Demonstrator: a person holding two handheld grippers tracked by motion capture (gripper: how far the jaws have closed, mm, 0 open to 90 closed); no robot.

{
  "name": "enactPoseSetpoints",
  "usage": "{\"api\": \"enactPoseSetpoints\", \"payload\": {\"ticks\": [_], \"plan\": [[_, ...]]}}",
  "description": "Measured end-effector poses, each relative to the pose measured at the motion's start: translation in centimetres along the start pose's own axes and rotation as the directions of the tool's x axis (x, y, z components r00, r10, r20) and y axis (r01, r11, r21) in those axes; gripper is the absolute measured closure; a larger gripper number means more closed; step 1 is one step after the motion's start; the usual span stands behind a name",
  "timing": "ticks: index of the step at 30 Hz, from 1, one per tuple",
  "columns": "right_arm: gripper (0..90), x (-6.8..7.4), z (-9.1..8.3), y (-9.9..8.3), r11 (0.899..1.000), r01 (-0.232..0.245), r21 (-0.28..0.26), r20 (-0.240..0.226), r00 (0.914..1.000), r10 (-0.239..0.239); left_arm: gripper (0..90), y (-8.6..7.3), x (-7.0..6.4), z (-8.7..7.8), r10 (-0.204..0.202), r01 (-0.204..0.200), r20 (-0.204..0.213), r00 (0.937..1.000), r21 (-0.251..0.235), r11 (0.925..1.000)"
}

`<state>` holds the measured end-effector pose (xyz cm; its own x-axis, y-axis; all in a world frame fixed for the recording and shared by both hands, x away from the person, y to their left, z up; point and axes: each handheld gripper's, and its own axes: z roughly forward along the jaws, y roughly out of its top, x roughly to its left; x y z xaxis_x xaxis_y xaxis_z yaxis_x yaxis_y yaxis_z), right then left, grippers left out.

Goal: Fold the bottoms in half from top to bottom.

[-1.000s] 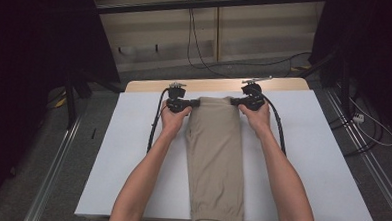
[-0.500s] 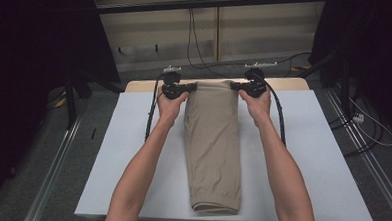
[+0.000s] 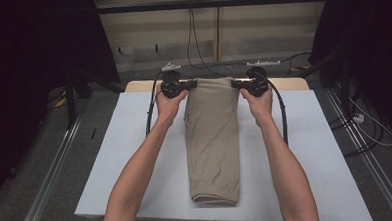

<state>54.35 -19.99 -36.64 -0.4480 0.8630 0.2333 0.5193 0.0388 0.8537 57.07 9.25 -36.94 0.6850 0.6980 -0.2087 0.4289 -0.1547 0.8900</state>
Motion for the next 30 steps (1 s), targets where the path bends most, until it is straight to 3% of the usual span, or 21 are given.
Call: {"api": "enactPoseSetpoints", "payload": {"ticks": [11, 18, 30], "plan": [[88.1, 2.3, -4.5, -0.5, 0.998, 0.041, -0.055, -0.045, 0.9981, -0.043, 87.3, -0.7, -3.0, -4.3, 0.069, -0.065, 0.065, 0.9955, -0.059, 0.9961], [88.1, 4.1, -7.0, -2.1, 0.995, 0.074, -0.062, -0.085, 0.9932, -0.079, 87.3, -2.1, -4.6, -6.7, 0.075, -0.067, 0.103, 0.9918, -0.08, 0.9946], [88.0, 6.6, -10.4, -7.0, 0.993, 0.117, -0.034, -0.147, 0.9818, -0.121, 87.1, -6.2, -7.6, -10.3, 0.149, -0.145, 0.179, 0.9725, -0.036, 0.9888]]}}
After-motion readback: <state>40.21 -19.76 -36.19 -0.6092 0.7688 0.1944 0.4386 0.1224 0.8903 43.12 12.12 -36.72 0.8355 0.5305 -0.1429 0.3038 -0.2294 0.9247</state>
